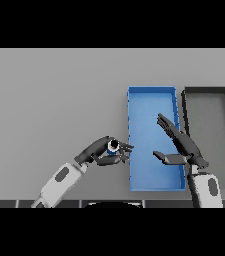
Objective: Pick up the blue pipe and place it into the blue bin.
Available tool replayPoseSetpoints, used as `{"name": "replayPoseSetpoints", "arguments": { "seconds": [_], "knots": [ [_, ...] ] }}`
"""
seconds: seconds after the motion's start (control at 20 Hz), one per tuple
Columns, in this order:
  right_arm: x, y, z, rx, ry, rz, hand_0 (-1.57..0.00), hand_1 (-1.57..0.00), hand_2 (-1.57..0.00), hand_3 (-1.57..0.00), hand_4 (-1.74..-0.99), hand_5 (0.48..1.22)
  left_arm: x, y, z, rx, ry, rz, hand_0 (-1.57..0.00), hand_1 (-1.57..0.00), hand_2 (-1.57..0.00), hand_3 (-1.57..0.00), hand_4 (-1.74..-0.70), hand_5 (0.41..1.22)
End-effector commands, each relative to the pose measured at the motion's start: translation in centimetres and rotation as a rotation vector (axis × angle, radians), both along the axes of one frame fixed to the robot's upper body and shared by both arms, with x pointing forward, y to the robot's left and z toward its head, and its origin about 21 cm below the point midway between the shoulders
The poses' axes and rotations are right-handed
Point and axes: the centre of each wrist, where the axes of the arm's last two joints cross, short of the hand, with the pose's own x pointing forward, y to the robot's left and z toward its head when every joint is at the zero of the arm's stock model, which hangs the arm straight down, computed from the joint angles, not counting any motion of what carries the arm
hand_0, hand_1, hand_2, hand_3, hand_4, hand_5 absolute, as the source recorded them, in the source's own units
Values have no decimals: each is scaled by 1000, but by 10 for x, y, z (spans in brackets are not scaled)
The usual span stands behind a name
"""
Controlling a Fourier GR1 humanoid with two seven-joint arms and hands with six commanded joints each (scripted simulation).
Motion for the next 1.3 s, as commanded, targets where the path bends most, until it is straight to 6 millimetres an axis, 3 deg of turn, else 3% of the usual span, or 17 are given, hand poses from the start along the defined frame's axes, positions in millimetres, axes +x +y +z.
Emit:
{"name": "replayPoseSetpoints", "arguments": {
  "seconds": [0.0,0.3,0.5,0.6,0.7,0.9,1.0,1.1,1.15,1.2,1.25],
  "knots": [
    [5,2,16,-8,3,64,1,1,1,1,-1313,517,0,-2,-1,5,-1,-5,-1571,-1571,-1571,-1444,-1731,1221],
    [13,37,72,-95,-69,363,1,1,1,1,-1338,495,1,-4,2,25,-17,-4,-1571,-1571,-1571,-1441,-1730,1221],
    [19,65,91,-154,-113,455,1,1,1,1,-1324,488,1,-4,-1,20,-9,-5,-1571,-1571,-1571,-1439,-1730,1221],
    [23,75,93,-182,-123,515,1,1,1,1,-1307,497,-1,-5,0,6,-29,-20,-1571,-1571,-1571,-1444,-1728,1221],
    [26,91,96,-210,-140,554,1,1,1,1,-1270,510,-2,-3,-3,-3,-30,-32,-1571,-1571,-1571,-1490,-1627,1221],
    [36,119,97,-248,-130,596,1,1,1,1,-1232,517,5,-2,-2,8,-25,-42,-1571,-1571,-1571,-1538,-1524,1221],
    [39,126,98,-251,-126,614,1,1,1,1,-1208,506,6,1,-1,19,-36,-39,-1571,-1571,-1571,-1550,-1499,1221],
    [42,139,97,-264,-103,639,1,1,-9,1,-1210,498,2,-8,-3,24,-26,-43,-1571,-1571,-1571,-1557,-1473,1221],
    [44,147,98,-280,-92,652,-17,-34,-54,-26,-1236,493,4,-4,-5,25,-22,-37,-1571,-1571,-1571,-1560,-1525,1221],
    [46,151,99,-282,-98,663,-107,-140,-160,-116,-1291,483,6,-3,-3,17,-35,-36,-1571,-1571,-1571,-1284,-1568,1221],
    [47,153,100,-289,-104,680,-264,-299,-308,-252,-1348,477,6,-2,-1,71,-47,-16,-1571,-1571,-1571,-1190,-1603,1221]
  ]
}}
